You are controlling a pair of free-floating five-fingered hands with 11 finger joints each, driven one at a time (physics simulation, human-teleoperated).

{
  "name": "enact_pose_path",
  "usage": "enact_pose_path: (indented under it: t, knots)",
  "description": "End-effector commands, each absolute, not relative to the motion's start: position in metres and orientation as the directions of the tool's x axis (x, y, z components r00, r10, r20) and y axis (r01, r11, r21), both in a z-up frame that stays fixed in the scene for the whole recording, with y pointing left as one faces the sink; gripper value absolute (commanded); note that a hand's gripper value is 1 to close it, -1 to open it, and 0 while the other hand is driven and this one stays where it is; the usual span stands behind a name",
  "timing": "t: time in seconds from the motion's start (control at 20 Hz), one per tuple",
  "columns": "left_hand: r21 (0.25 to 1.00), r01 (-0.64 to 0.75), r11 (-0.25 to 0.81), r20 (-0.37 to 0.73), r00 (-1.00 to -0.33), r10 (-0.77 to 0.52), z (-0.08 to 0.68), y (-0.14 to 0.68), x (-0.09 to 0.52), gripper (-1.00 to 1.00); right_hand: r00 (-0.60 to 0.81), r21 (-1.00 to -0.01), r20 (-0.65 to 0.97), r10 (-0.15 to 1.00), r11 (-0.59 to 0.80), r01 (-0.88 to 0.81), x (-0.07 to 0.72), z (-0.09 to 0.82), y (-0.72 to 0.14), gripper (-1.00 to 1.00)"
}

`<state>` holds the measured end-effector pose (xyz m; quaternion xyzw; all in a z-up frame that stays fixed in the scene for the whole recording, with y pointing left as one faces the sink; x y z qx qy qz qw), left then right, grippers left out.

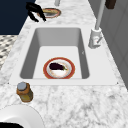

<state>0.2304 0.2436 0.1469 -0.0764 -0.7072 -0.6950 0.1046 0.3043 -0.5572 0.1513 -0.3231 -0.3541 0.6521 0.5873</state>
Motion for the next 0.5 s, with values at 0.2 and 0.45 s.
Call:
enact_pose_path:
  t: [0.2,0.45]
  knots:
    - [0.967,0.253,0.022,0.254,-0.966,-0.037,0.147,0.244,0.23,0.0,-0.032,-0.856,0.002,0.999,-0.015,-0.516,0.3,0.199,-0.528,1.0]
    - [0.967,0.253,0.022,0.254,-0.966,-0.037,0.147,0.244,0.23,0.0,-0.045,-0.85,-0.023,0.999,-0.043,-0.525,0.292,0.229,-0.497,1.0]
